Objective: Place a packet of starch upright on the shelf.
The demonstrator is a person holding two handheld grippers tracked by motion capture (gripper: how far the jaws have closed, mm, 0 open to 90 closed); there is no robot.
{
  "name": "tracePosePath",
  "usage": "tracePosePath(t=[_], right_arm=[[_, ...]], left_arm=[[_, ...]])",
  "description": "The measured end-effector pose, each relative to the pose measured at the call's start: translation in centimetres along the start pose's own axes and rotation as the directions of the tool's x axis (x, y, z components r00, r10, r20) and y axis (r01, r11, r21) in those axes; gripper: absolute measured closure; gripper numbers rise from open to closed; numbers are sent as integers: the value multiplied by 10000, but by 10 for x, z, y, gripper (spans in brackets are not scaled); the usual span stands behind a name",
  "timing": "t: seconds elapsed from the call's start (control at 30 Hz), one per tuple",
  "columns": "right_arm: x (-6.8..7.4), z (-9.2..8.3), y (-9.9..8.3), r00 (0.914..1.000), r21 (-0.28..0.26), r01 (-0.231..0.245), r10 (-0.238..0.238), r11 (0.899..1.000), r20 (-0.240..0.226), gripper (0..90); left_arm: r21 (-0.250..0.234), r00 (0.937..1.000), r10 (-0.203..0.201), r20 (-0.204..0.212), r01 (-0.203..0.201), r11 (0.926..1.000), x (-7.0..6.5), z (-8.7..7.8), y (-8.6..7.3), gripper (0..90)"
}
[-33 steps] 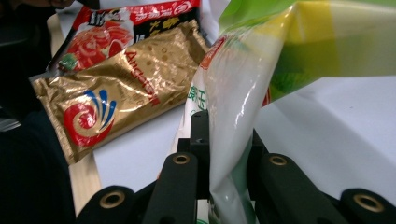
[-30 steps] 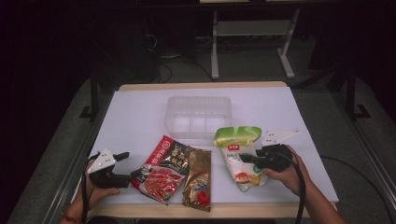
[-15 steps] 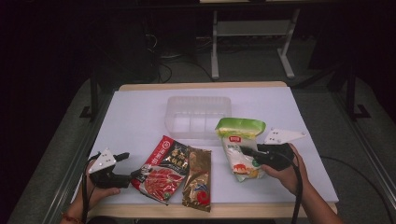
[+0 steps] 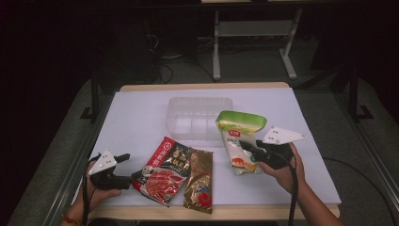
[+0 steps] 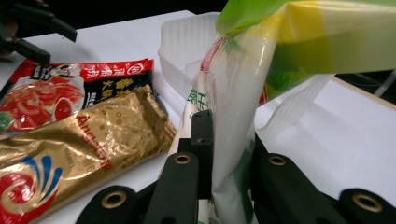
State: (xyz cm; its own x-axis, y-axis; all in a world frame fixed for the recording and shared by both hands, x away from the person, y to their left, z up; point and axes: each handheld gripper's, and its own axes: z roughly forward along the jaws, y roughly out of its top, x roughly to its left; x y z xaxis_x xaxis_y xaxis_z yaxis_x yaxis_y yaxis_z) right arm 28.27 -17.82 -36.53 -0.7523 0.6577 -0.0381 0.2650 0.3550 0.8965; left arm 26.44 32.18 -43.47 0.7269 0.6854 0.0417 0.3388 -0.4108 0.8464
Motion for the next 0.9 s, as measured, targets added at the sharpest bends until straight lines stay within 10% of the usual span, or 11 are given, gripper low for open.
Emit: tracePosePath(t=[0.9], right_arm=[[0, 31, 36, 9872, -827, 502, -369, 9953, 1549, 819]], left_arm=[[-179, 9999, -98, 74, 99, 9998, 0, 0, 1, 192]])
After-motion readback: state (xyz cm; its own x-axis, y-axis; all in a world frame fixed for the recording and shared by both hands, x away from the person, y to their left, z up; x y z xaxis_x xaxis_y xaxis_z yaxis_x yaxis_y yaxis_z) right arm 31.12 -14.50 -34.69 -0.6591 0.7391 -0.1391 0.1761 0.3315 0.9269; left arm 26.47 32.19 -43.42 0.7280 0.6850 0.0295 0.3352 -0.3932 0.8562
